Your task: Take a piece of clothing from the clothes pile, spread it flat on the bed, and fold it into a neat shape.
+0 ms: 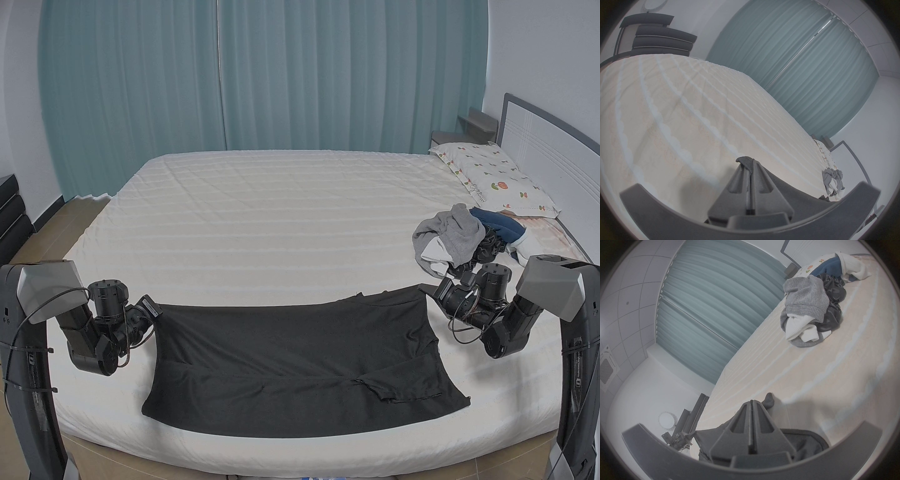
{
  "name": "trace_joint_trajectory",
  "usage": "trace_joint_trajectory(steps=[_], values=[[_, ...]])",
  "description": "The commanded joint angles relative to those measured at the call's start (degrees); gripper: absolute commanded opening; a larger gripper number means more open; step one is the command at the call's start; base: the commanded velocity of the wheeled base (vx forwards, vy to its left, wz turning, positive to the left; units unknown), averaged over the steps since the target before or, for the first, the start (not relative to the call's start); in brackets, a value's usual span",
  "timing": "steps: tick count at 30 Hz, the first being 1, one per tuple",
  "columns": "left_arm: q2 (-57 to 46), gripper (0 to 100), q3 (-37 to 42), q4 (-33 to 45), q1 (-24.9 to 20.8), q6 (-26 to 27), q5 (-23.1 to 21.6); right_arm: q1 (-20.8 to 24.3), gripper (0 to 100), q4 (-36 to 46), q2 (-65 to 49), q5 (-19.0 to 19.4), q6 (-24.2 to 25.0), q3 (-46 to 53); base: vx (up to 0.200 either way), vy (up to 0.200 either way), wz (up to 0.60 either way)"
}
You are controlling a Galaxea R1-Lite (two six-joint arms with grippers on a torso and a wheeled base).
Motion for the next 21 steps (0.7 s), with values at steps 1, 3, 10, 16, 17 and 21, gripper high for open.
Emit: trace_joint_trajectory(steps=[1,3,10,16,17,21], values=[[-2.83,0,2.25,-0.13,0.06,0.66,-0.08,-0.93,0,-0.13,-2.82,1.88,0.01,3.27,0.000,0.000,0.00],[-3.88,0,4.10,-0.13,0.24,2.33,-0.43,-1.28,0,-0.21,-4.84,4.17,-0.08,6.34,0.000,0.000,0.00],[-4.41,0,8.40,-0.31,1.47,9.36,-1.22,-2.43,0,-2.24,-7.74,8.12,-0.52,14.43,0.000,0.000,0.00],[-5.02,0,15.43,-1.71,1.64,17.27,-4.83,-3.04,0,-2.59,-6.77,8.39,-4.83,21.37,0.000,0.000,0.00],[-4.94,0,17.28,-2.50,1.91,20.00,-5.53,-3.04,0,-2.68,-6.33,8.39,-6.58,23.22,0.000,0.000,0.00],[-4.50,0,20.80,-2.94,2.00,25.53,-6.06,-3.31,0,-3.38,-5.63,8.91,-10.36,26.74,0.000,0.000,0.00]])
